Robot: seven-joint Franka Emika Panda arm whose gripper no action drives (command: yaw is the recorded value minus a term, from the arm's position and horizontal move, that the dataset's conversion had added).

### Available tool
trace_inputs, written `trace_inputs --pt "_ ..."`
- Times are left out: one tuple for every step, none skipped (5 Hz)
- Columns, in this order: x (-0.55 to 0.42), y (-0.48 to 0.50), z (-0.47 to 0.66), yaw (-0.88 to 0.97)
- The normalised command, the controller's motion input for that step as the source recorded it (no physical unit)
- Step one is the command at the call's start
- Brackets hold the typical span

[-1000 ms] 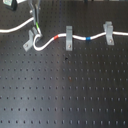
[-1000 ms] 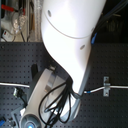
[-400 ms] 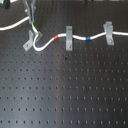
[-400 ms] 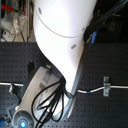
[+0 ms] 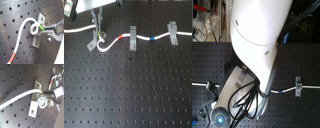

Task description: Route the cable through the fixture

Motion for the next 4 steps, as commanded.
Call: trace_inputs --pt "-0.275 -0.085 0.00 0.04" --pt "-0.308 -0.051 -0.03 0.00" --pt "-0.316 -0.084 -0.02 0.00" --pt "-0.375 -0.054 0.00 0.00"
